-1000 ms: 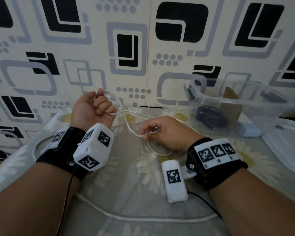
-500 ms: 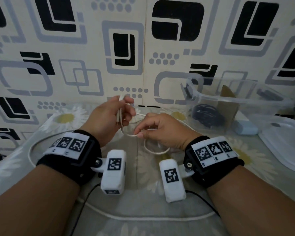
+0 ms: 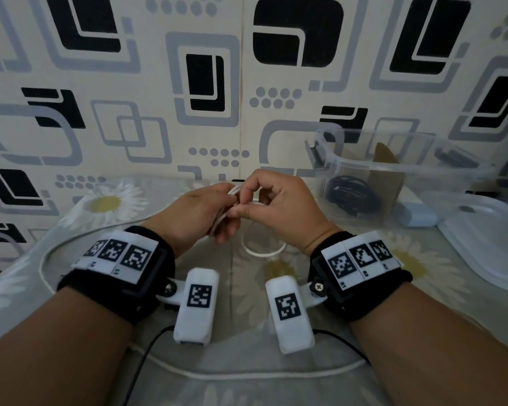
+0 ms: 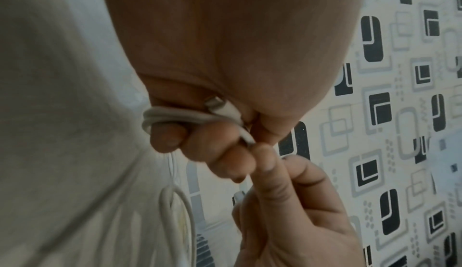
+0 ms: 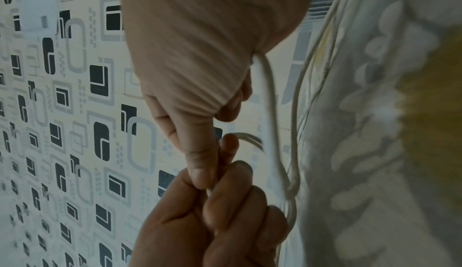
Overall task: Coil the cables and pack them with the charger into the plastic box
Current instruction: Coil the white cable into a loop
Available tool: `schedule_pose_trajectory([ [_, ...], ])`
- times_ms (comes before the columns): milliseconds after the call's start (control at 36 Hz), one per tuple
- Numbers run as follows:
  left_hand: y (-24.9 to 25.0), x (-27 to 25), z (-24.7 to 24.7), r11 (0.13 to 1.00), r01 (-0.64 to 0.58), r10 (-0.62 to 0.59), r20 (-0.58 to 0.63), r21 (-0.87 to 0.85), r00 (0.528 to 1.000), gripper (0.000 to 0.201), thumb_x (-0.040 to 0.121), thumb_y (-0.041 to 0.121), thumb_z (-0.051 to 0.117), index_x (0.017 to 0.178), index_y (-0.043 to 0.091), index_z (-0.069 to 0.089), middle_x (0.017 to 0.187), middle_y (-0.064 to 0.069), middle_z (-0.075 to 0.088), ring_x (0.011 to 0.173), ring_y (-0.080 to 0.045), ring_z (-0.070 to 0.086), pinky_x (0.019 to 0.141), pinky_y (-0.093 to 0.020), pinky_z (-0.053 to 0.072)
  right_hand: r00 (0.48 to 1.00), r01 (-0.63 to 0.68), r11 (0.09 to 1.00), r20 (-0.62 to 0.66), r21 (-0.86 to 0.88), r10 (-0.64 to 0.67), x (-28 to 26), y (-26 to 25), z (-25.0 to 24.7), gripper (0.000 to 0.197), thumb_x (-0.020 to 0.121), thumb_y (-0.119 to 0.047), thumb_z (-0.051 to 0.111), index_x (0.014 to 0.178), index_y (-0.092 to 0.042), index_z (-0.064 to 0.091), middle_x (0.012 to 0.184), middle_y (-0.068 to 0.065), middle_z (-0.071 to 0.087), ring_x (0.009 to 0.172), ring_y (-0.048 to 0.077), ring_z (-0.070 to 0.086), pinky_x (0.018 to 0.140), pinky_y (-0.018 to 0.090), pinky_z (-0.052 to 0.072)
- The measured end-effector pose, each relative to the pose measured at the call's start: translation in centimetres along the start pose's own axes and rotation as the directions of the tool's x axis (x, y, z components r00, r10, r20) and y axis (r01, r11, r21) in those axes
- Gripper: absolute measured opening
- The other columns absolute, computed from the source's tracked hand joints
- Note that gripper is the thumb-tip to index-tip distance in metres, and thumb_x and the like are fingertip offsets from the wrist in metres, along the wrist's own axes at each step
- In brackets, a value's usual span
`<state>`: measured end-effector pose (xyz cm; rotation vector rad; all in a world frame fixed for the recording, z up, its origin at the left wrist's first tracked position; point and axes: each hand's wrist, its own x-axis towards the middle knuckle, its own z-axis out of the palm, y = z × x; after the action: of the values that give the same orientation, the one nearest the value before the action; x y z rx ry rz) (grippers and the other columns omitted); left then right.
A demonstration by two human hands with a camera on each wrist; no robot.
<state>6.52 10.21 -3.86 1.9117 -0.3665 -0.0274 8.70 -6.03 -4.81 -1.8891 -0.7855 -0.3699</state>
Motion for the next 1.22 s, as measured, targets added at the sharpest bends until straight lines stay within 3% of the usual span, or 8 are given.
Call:
schedule_pose_trajectory([
  [139, -0.4, 0.3, 0.0, 0.985, 0.101, -0.083, 0.135, -0.137, 0.987, 0.021, 0.093, 0.017, 0.038, 0.074, 0.011, 0.042, 0.054, -0.002, 0.030, 0.048, -0.016, 0.020, 0.047, -0.027, 0.019, 0.999, 0.038, 0.996, -0.024, -0.080, -0.040, 0.3, 0.5, 0.0, 0.031, 0.067, -0.011, 0.085, 0.068, -0.021, 0.056, 0.073, -0.014, 0.051, 0.057, 0.003, 0.044, 0.059, 0.012, 0.035],
  [389, -1.3, 0.2, -0.3, 0.999, 0.037, -0.032, 0.193, -0.021, 0.981, 0.046, 0.075, 0.058, 0.064, 0.082, 0.013, 0.068, 0.054, 0.003, 0.033, 0.047, -0.011, 0.028, 0.046, -0.021, 0.027, 0.997, -0.071, 0.993, -0.013, 0.089, 0.072, 0.3, 0.3, -0.2, 0.024, 0.076, -0.011, 0.075, 0.076, -0.022, 0.053, 0.072, 0.007, 0.048, 0.061, 0.017, 0.046, 0.059, 0.027, 0.046],
  [528, -1.6, 0.5, -0.4, 0.999, 0.010, -0.011, 0.037, 0.032, 0.999, 0.028, 0.093, 0.035, 0.060, 0.070, 0.021, 0.068, 0.048, 0.005, 0.037, 0.045, -0.011, 0.031, 0.048, -0.023, 0.031, 0.982, -0.152, 0.970, -0.083, 0.188, 0.170, 0.5, 0.0, -1.0, 0.012, 0.098, -0.014, 0.053, 0.088, -0.009, 0.050, 0.070, -0.004, 0.047, 0.061, 0.005, 0.044, 0.062, 0.016, 0.040],
  [667, -2.1, 1.0, -0.9, 0.992, 0.009, -0.027, -0.139, -0.126, 0.990, 0.032, 0.098, 0.030, 0.052, 0.071, 0.019, 0.066, 0.048, 0.006, 0.034, 0.046, -0.011, 0.027, 0.049, -0.023, 0.028, 0.939, -0.334, 0.878, 0.044, 0.344, 0.340, 0.2, 0.0, -0.6, 0.017, 0.101, -0.007, 0.036, 0.093, -0.012, 0.050, 0.085, 0.010, 0.064, 0.079, 0.024, 0.063, 0.086, 0.043, 0.049],
  [806, -2.4, 1.5, -1.5, 0.961, -0.062, -0.021, -0.298, -0.269, 0.954, 0.035, 0.101, 0.028, 0.047, 0.070, 0.015, 0.058, 0.046, 0.009, 0.030, 0.042, -0.009, 0.023, 0.043, -0.021, 0.025, 0.890, -0.430, 0.888, 0.242, 0.163, 0.386, -0.1, -0.6, -0.4, 0.018, 0.089, -0.021, 0.054, 0.104, -0.022, 0.064, 0.110, -0.003, 0.071, 0.112, 0.012, 0.060, 0.106, 0.037, 0.039],
  [944, -2.4, 1.8, -1.9, 0.930, -0.081, -0.054, -0.351, -0.359, 0.935, 0.047, 0.102, 0.029, 0.046, 0.057, 0.023, 0.056, 0.044, 0.009, 0.027, 0.037, -0.008, 0.021, 0.039, -0.018, 0.022, 0.891, -0.354, 0.927, 0.347, 0.127, 0.293, -0.6, -0.9, -0.1, 0.023, 0.087, -0.017, 0.069, 0.109, -0.017, 0.064, 0.087, -0.001, 0.066, 0.083, 0.011, 0.061, 0.089, 0.031, 0.049],
  [1111, -2.4, 1.8, -2.2, 0.894, -0.039, -0.126, -0.336, -0.446, 0.933, 0.038, 0.102, 0.030, 0.044, 0.067, 0.015, 0.047, 0.046, 0.008, 0.022, 0.040, -0.008, 0.015, 0.039, -0.020, 0.014, 0.973, -0.230, 0.957, 0.052, 0.176, 0.224, 0.0, -0.8, -0.3, 0.013, 0.092, -0.030, 0.061, 0.082, -0.022, 0.057, 0.064, 0.008, 0.043, 0.058, 0.018, 0.042, 0.062, 0.029, 0.045],
  [1222, -2.3, 1.7, -2.4, 0.856, 0.017, -0.183, -0.273, -0.517, 0.944, 0.040, 0.101, 0.031, 0.044, 0.064, 0.018, 0.042, 0.048, 0.007, 0.021, 0.041, -0.009, 0.015, 0.041, -0.022, 0.015, 0.972, -0.184, 0.959, -0.105, 0.217, 0.210, 0.1, -0.4, -0.6, 0.007, 0.099, -0.032, 0.048, 0.098, -0.026, 0.051, 0.055, -0.007, 0.038, 0.054, 0.016, 0.037, 0.057, 0.035, 0.042],
])
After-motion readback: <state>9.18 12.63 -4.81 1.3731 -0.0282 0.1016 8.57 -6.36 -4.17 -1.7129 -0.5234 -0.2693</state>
